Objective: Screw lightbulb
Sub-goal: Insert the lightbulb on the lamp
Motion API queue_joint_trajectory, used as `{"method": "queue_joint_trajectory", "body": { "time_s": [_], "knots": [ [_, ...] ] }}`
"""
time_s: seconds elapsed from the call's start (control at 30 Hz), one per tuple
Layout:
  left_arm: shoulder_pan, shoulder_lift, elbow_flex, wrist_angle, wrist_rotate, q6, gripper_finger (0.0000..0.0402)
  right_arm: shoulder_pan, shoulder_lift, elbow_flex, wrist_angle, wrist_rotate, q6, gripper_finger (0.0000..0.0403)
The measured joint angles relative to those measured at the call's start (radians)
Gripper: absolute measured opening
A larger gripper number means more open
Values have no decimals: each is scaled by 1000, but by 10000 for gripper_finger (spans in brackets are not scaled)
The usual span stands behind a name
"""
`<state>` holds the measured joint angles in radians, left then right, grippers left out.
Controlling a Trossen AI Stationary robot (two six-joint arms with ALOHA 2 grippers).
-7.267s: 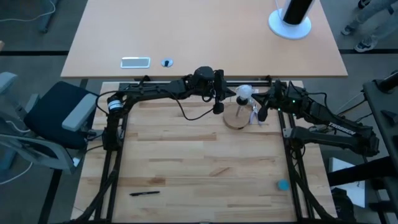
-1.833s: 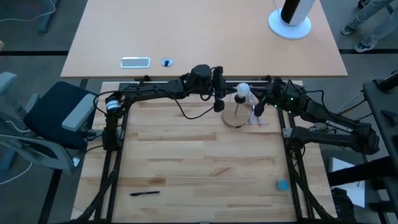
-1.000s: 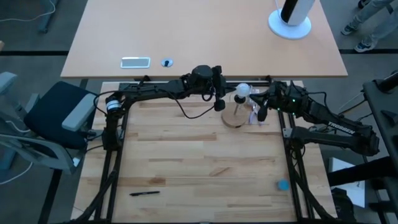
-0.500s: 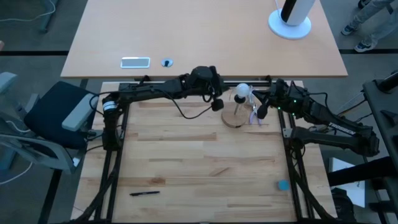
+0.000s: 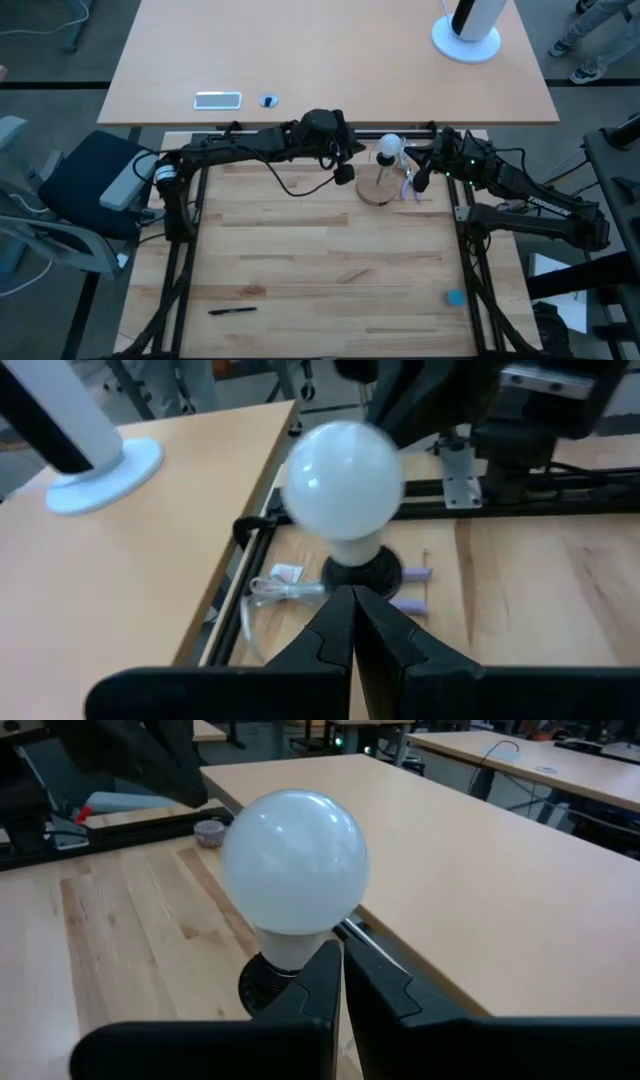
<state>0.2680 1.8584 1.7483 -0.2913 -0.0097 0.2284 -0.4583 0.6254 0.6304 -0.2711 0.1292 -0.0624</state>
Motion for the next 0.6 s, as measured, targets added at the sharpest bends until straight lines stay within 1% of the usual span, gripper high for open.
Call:
{"method": "queue_joint_trajectory", "body": {
  "time_s": [0.47, 0.53, 0.6],
  "knots": [
    [-1, 2, -17, 19, 3, -3, 0, 0, 0, 0, 1, 0, 0, 13],
    [-1, 2, -32, 65, 3, 0, 0, 0, 0, 0, 4, 0, -1, 13],
    [-1, 2, -62, 147, 22, -2, 0, 0, 0, 0, 20, 0, -15, 13]
  ]
}}
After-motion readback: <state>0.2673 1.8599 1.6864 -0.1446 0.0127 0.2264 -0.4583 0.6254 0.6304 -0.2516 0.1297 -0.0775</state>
